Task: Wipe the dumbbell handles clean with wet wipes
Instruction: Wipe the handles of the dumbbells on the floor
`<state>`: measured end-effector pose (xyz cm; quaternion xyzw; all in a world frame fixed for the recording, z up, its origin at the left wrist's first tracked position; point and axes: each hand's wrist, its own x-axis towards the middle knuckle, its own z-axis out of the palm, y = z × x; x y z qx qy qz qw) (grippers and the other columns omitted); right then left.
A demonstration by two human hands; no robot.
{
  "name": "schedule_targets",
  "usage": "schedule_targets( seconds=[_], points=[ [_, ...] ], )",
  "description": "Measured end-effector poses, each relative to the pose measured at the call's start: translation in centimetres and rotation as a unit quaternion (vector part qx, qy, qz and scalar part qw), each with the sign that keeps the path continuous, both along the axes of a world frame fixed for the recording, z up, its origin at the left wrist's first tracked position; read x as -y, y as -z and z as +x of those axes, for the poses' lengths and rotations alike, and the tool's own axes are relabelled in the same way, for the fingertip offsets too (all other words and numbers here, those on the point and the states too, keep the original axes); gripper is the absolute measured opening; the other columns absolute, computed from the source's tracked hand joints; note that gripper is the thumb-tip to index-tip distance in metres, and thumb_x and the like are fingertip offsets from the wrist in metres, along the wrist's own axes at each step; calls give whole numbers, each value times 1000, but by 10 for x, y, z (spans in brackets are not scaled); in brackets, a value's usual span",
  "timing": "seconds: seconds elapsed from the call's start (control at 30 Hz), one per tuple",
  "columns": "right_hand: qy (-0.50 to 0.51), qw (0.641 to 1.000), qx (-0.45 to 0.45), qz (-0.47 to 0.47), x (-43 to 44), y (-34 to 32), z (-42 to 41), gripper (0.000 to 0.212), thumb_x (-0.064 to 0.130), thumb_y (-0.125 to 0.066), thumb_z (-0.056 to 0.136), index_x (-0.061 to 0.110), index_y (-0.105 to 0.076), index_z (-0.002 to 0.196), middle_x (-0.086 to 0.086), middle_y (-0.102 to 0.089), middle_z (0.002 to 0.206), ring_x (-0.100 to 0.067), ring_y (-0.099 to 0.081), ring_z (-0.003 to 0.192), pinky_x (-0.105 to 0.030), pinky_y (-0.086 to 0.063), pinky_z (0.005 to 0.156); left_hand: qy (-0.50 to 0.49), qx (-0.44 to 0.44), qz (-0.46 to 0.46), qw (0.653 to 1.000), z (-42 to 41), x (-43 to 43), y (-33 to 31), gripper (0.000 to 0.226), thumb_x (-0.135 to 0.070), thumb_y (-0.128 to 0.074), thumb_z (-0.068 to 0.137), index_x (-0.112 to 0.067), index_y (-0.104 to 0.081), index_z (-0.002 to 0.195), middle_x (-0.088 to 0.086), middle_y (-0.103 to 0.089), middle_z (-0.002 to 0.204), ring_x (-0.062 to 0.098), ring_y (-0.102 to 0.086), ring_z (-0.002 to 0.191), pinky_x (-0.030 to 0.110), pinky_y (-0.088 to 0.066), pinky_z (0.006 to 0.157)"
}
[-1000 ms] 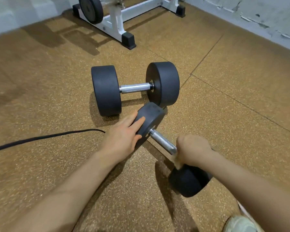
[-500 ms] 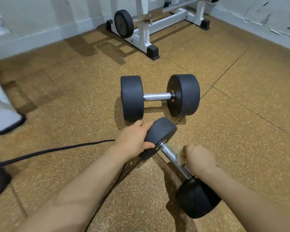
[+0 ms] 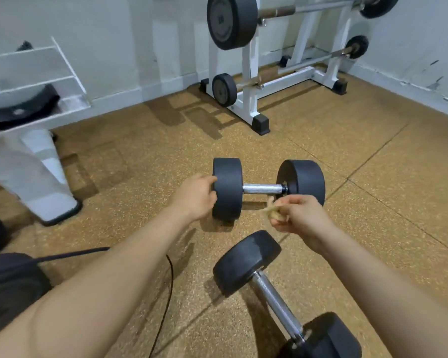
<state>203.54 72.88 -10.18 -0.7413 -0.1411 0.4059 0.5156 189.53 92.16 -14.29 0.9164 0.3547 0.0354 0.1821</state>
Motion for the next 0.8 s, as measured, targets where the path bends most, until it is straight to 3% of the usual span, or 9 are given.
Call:
schedule_targets(
  seconds=[0.07, 0.13, 0.2, 0.27, 0.4, 0.57, 0.63, 0.73, 0.8],
  points=[
    [10, 997, -68, 43, -8, 11, -1, 18, 4, -56, 93, 5, -71, 101, -10, -73, 99, -15, -68, 84, -26, -52, 72, 28, -4, 21, 999, 24, -13, 4, 49, -32, -45, 99, -20, -40, 146, 3, -36, 152, 25, -38, 137, 40, -37, 110],
    [-7, 999, -41, 26, -15, 31, 0, 26, 7, -54, 94, 10, -68, 116, -8, -68, 118, -15, -64, 99, -28, -51, 87, 67, -45, 40, 996, 49, -22, 12, 54, -41, -38, 102, -23, -28, 152, 4, -20, 160, 25, -22, 146, 42, -29, 116],
    [-68, 989, 115, -57, -24, 51, 5, 37, 8, -48, 97, 16, -60, 130, 0, -57, 136, -15, -54, 120, -30, -40, 106, 96, -76, 63, 990, 71, -30, 21, 60, -49, -29, 102, -24, -15, 155, 4, -8, 163, 25, -9, 149, 43, -19, 119],
    [-147, 947, 264, -109, -38, 68, 16, 41, 11, -45, 98, 17, -53, 138, 3, -51, 142, -15, -45, 132, -24, -29, 109, 112, -87, 80, 987, 90, -39, 33, 64, -55, -23, 101, -24, -8, 155, 4, -4, 163, 24, -3, 150, 44, -11, 121],
    [-188, 881, 421, -102, -81, 99, 43, 36, 13, -48, 97, 15, -57, 132, -2, -60, 131, -22, -55, 121, -29, -40, 102, 102, -55, 121, 986, 99, -50, 70, 69, -60, -18, 98, -20, -11, 155, 3, -13, 162, 21, -9, 149, 46, -9, 121],
    [-153, 862, 477, -69, -139, 139, 60, 25, 9, -53, 90, 12, -62, 113, -10, -66, 105, -31, -59, 95, -33, -39, 71, 49, 52, 168, 983, 103, -44, 87, 69, -56, -23, 92, -17, -40, 146, 5, -42, 149, 24, -33, 140, 45, -19, 117],
    [-194, 805, 555, -78, -141, 150, 66, 18, 7, -65, 81, 11, -65, 98, -9, -69, 91, -32, -63, 83, -33, -42, 64, 51, 58, 165, 983, 107, -46, 89, 68, -54, -26, 91, -16, -44, 144, 5, -45, 147, 25, -37, 138, 46, -21, 117],
    [-233, 724, 623, -183, -120, 156, 93, 27, 10, -70, 73, 15, -71, 99, -2, -72, 93, -26, -68, 81, -33, -51, 66, 53, 49, 158, 985, 106, -48, 88, 69, -55, -25, 91, -16, -42, 145, 5, -43, 149, 24, -35, 139, 45, -18, 118],
    [-206, 712, 615, -270, -114, 148, 115, 22, 13, -63, 79, 21, -70, 98, 2, -70, 92, -22, -65, 83, -32, -47, 65, 50, 45, 159, 985, 107, -49, 87, 68, -55, -24, 91, -17, -41, 145, 4, -42, 150, 23, -33, 140, 44, -17, 118]
  ],
)
